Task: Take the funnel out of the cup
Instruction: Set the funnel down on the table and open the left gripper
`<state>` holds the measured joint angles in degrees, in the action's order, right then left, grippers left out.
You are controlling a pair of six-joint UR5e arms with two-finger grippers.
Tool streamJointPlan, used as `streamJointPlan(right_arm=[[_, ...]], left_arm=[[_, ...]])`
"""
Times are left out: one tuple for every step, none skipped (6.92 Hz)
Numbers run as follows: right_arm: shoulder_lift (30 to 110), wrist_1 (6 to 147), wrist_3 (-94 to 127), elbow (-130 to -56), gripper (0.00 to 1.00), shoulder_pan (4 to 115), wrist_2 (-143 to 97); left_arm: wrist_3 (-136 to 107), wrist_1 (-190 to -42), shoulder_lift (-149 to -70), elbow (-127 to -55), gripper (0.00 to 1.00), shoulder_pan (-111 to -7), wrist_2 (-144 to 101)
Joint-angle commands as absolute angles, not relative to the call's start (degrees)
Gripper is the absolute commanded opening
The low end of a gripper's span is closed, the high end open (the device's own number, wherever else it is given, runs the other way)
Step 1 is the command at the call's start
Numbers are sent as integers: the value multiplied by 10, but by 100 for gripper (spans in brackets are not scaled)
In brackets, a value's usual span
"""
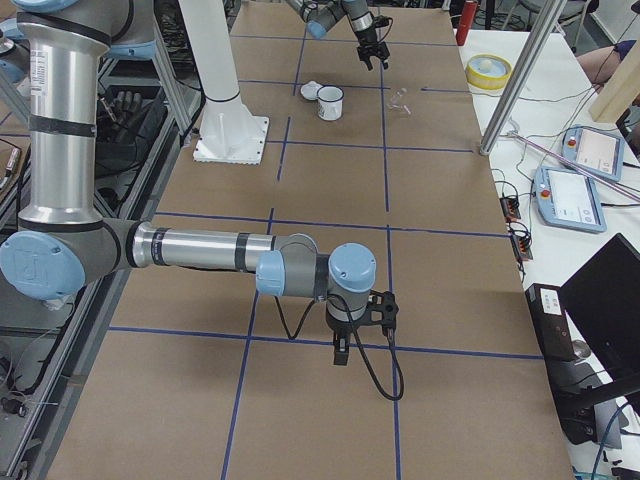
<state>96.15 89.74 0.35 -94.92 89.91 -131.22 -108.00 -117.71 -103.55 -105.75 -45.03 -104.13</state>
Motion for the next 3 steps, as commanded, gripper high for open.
streamJointPlan(right_arm=[[962,897,4,-949,100,899,-1312],[962,897,4,-949,100,899,-1312],[962,897,4,-949,100,899,-1312]], left_arm=[[-1025,-1127,-936,-1147,100,-441,-1078],[-988,-1125,-910,-1155,100,-429,-1124],[-989,-1127,-895,-1162,100,-400,-1126]])
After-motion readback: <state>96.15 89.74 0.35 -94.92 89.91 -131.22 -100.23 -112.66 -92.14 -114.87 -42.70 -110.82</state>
